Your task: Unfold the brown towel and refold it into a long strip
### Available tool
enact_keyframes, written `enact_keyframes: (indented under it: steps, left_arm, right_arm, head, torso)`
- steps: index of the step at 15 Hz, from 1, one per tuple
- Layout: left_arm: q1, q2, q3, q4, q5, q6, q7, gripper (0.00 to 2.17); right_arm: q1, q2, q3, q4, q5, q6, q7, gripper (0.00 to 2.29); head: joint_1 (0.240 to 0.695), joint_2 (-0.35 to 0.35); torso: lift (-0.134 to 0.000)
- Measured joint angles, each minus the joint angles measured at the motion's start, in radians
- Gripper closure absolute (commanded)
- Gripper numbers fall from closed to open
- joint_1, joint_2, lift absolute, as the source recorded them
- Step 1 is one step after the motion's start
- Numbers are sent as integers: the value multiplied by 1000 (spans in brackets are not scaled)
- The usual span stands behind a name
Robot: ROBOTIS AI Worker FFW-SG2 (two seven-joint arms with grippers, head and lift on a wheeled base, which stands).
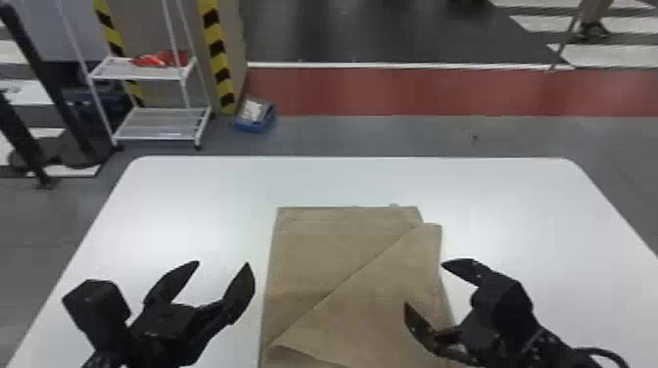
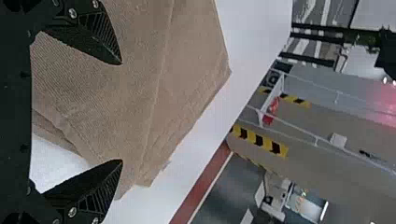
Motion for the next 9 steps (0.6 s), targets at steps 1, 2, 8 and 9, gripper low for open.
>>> enact_keyframes:
  steps: [1,2,8,9]
  left_arm:
    - [3,-4,21,1,12,-4,-1,43]
    - [6,-7,39,2,22,-6,-3,49]
    - [10,-18,68,2,38,-8,-14,63]
    - [10,-19,69,2,39,-8,-14,63]
  right_arm:
    - [2,-7,-5,-21,14,34,53,144]
    - [4,-14,-15,-47,23,78,120,144]
    - [26,-38,-100,-160,87,250,422,144]
    - [28,-39,-111,-171,101,258,473,144]
  head:
    - [695,68]
    - [695,82]
    - [695,84]
    - [695,84]
  torso:
    - [-103]
    - [-103]
    - [-103]
    - [-103]
